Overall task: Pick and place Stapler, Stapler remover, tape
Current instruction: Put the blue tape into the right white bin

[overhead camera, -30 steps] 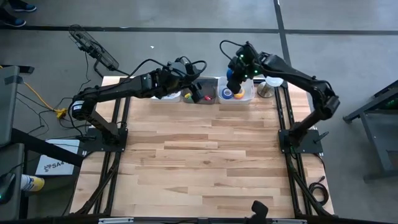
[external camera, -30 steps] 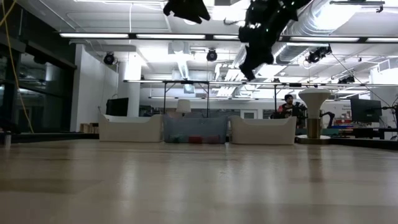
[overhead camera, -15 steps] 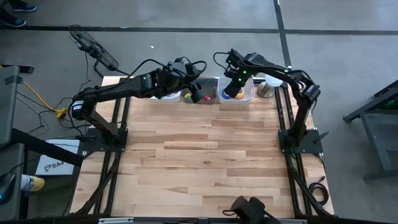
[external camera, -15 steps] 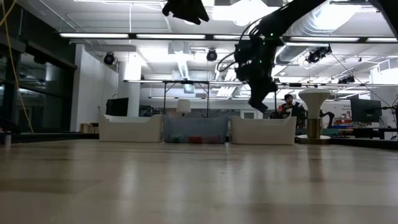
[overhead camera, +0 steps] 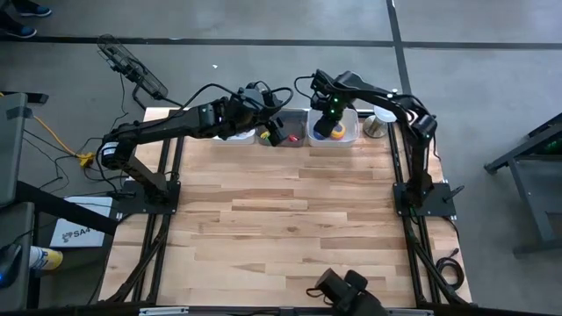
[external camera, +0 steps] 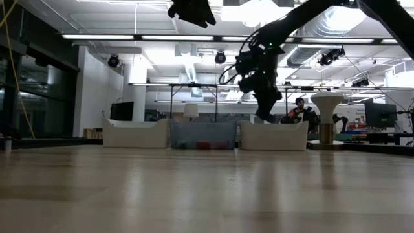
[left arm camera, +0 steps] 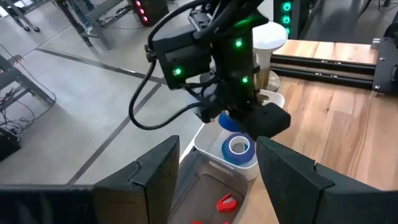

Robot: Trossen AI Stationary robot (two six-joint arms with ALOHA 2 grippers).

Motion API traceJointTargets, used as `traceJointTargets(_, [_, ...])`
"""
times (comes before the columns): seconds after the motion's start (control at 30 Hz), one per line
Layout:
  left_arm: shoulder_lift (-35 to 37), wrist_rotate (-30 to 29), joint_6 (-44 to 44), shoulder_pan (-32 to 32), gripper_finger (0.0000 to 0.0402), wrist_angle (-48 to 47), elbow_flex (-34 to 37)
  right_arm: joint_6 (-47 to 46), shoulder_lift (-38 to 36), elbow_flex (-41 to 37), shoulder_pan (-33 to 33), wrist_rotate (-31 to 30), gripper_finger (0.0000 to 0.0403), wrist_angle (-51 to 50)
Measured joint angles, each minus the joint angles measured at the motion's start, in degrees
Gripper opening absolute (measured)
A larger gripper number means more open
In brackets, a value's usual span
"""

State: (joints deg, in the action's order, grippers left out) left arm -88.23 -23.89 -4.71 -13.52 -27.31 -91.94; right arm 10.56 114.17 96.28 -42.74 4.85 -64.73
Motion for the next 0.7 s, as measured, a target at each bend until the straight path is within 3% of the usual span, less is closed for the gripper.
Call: traceJointTargets(0.7, [0.0, 0.04, 0.04, 0.0, 0.0209, -0.26, -0.02, 2.56, 4.79, 2.31, 1.54, -3.31, 0.0032, -4.8])
